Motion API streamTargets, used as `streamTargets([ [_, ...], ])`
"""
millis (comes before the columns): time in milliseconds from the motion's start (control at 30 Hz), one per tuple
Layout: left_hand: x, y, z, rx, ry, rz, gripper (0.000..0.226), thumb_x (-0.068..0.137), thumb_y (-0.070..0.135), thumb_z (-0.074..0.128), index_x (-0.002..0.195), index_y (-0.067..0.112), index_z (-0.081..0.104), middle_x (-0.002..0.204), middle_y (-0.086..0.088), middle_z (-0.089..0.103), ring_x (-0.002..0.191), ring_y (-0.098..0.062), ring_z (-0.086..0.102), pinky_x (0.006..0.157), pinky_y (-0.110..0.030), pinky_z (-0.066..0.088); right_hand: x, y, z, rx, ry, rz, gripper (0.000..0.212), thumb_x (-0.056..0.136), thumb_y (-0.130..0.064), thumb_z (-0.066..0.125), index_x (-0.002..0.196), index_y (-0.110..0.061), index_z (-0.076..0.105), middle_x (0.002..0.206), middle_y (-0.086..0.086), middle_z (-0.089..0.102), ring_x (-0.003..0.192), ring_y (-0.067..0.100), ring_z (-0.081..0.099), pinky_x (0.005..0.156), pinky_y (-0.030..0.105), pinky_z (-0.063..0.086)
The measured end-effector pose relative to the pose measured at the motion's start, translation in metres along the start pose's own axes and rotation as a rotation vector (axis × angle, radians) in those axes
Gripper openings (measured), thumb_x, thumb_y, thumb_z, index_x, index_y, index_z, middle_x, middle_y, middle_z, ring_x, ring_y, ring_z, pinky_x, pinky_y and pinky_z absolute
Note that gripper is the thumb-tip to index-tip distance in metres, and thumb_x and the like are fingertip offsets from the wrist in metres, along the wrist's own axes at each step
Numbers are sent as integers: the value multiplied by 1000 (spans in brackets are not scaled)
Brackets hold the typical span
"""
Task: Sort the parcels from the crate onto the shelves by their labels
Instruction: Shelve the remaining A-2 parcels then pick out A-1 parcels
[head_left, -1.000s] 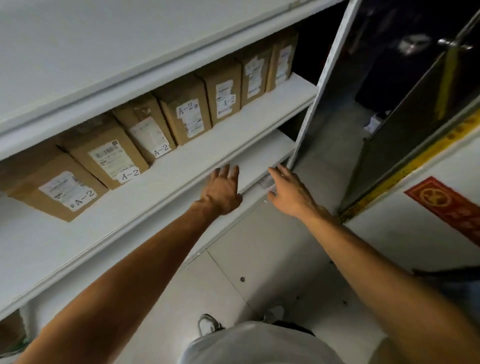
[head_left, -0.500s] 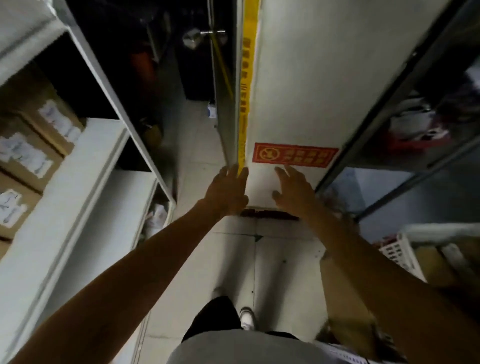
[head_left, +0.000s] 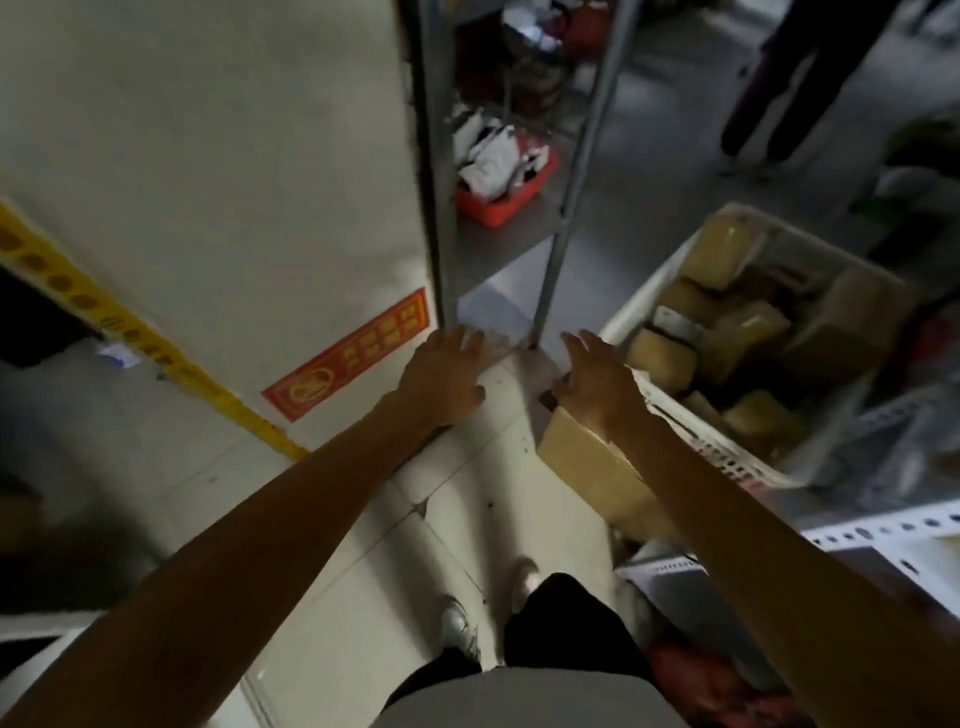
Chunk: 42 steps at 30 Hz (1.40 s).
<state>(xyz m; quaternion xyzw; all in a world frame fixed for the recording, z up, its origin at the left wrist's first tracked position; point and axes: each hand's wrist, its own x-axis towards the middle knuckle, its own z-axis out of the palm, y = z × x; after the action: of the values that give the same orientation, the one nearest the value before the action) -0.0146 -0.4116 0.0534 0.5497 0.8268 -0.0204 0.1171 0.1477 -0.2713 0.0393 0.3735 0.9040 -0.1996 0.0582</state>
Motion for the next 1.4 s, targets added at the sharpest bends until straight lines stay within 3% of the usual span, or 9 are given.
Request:
streamTargets([
  [100,51,34,-6,23,-39,154,72,94,35,59,153,11,25,153,-16,34,139,-36,36,114,-45,34,-3,38,-12,75,24,192,67,92,-43,51,151,-13,35,152,16,38,139,37,39,111,46,38],
  [267,136,99,-5,25,-68,355,64,93,35,58,147,11,33,151,-13,39,140,-33,37,113,-46,37,6,105,-30,116,6,398,68,98,-38,51,155,-15,22,157,16,26,143,39,27,115,47,31],
  [367,185,133,-12,25,-82,438,71,91,34,63,149,10,30,153,-15,36,141,-34,35,115,-49,34,24,144,-46,183,38,495,69,92,-50,39,150,-12,35,152,18,33,136,40,33,112,47,35],
  [467,228,160,-20,26,-91,472,69,92,32,60,150,10,29,153,-16,36,139,-37,36,113,-47,35,44,179,-64,269,89,558,68,93,-34,55,153,-16,28,153,15,33,137,40,35,110,50,38],
  [567,273,181,-31,49,-123,480,71,93,36,57,152,9,26,156,-19,31,140,-39,32,115,-47,31,71,207,-84,327,102,576,69,87,-39,52,149,-15,35,148,16,40,136,41,39,107,45,40],
  [700,323,204,-47,21,-117,480,76,95,37,56,155,9,18,161,-19,22,144,-41,24,116,-48,27,102,238,-102,364,159,609,67,99,-28,54,156,-10,25,159,16,30,146,35,29,118,46,28],
  [867,378,228,-48,-12,-147,493,75,94,36,59,153,8,23,157,-19,29,143,-40,28,114,-47,30,137,272,-108,433,123,641,72,98,-32,53,158,-15,17,163,14,21,149,34,22,118,50,29],
  [1200,546,280,-21,48,-199,669,72,90,35,65,150,13,32,156,-14,32,140,-36,33,112,-46,36,263,345,-113,589,122,787,62,100,-28,51,155,-21,23,158,10,30,143,31,33,113,43,31],
  [1400,648,318,0,58,-292,670,79,85,61,55,149,21,30,151,-13,36,135,-39,36,109,-53,36,336,391,-94,779,-21,997,63,99,-21,53,154,-8,25,152,20,36,138,37,38,107,36,36],
])
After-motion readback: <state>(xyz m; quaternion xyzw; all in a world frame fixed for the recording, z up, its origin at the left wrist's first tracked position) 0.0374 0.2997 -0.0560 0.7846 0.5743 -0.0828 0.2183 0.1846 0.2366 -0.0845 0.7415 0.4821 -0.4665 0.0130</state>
